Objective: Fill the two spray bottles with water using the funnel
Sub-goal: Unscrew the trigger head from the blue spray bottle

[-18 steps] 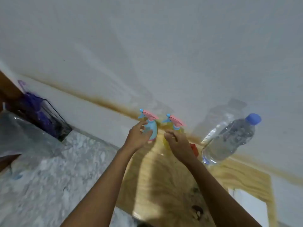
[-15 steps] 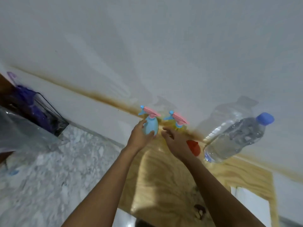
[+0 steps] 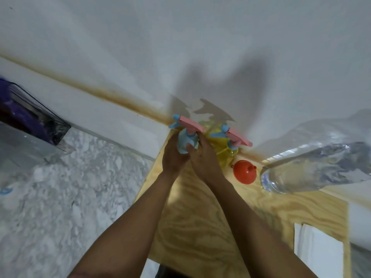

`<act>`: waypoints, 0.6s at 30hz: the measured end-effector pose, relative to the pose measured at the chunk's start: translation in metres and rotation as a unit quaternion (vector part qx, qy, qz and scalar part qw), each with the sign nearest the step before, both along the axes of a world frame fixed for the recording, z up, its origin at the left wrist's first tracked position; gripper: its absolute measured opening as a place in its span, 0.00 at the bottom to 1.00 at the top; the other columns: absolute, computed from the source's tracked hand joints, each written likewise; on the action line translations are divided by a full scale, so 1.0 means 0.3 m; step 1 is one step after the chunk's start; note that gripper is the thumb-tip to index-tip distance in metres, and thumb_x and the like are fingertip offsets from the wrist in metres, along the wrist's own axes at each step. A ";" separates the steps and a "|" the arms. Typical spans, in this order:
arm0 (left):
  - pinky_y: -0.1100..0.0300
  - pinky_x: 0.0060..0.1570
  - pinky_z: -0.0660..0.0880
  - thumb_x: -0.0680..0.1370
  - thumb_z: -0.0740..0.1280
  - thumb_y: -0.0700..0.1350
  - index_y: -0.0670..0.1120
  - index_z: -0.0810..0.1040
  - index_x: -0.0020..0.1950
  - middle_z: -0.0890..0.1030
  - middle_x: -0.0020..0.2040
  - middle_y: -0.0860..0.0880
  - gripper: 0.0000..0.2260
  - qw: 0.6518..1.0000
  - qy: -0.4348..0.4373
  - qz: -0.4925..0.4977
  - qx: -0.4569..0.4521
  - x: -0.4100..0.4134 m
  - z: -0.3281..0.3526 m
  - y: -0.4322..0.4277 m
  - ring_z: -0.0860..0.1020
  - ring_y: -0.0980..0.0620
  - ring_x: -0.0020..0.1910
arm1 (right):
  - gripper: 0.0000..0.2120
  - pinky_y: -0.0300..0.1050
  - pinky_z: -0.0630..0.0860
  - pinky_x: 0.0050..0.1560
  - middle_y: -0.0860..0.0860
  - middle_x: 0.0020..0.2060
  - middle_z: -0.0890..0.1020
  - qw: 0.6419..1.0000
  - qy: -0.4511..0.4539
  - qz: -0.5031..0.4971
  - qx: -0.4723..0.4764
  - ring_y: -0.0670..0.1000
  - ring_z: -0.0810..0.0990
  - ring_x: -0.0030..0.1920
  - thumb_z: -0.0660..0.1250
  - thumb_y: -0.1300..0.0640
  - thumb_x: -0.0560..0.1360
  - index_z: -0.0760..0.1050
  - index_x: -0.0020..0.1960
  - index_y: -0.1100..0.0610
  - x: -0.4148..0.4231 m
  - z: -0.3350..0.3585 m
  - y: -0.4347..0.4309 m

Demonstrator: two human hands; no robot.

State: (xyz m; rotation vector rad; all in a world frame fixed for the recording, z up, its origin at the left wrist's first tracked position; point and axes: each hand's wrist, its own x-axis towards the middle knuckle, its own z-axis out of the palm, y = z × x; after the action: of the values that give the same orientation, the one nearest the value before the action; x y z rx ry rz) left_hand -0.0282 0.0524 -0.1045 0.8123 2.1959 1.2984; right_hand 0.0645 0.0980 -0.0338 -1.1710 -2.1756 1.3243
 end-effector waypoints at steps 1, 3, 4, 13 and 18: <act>0.68 0.53 0.73 0.75 0.67 0.51 0.47 0.73 0.66 0.77 0.60 0.55 0.20 1.000 -0.004 -0.002 0.006 -0.001 0.006 0.000 0.75 0.64 0.53 | 0.19 0.43 0.72 0.63 0.48 0.65 0.77 1.000 0.005 0.000 0.005 0.46 0.75 0.63 0.62 0.53 0.80 0.68 0.71 0.52 -0.003 -0.008 0.001; 0.72 0.50 0.69 0.75 0.68 0.50 0.46 0.71 0.68 0.77 0.59 0.55 0.22 1.000 -0.021 -0.007 0.003 -0.005 0.022 -0.002 0.75 0.63 0.53 | 0.19 0.40 0.71 0.62 0.48 0.65 0.76 1.000 0.008 0.000 0.004 0.46 0.75 0.64 0.62 0.54 0.80 0.68 0.71 0.52 -0.006 -0.012 -0.001; 0.71 0.49 0.67 0.72 0.68 0.56 0.48 0.72 0.67 0.78 0.58 0.56 0.26 1.000 -0.018 -0.004 -0.003 -0.005 0.026 -0.005 0.74 0.63 0.52 | 0.19 0.36 0.70 0.60 0.48 0.66 0.76 1.000 0.004 0.001 0.004 0.44 0.75 0.63 0.62 0.54 0.80 0.68 0.71 0.51 -0.007 -0.010 -0.002; 0.61 0.44 0.80 0.61 0.78 0.59 0.51 0.77 0.61 0.83 0.52 0.55 0.31 0.998 -0.028 -0.034 0.052 0.004 0.074 -0.079 0.82 0.58 0.48 | 0.21 0.48 0.72 0.65 0.44 0.63 0.75 0.999 0.030 -0.005 0.013 0.45 0.73 0.64 0.62 0.48 0.79 0.69 0.71 0.49 0.070 0.089 -0.029; 0.50 0.46 0.81 0.62 0.78 0.59 0.51 0.76 0.62 0.81 0.54 0.52 0.32 0.991 -0.031 -0.095 0.090 0.101 0.183 -0.150 0.81 0.51 0.52 | 0.23 0.54 0.77 0.62 0.45 0.60 0.80 0.995 0.088 -0.052 -0.011 0.45 0.78 0.61 0.63 0.41 0.76 0.73 0.67 0.50 0.188 0.189 -0.060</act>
State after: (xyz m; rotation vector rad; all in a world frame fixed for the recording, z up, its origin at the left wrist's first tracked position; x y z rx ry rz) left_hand 0.0023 0.0073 -0.0496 1.0078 1.9208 1.4183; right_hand 0.1209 0.0801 0.0229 -1.1133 -1.9548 1.3557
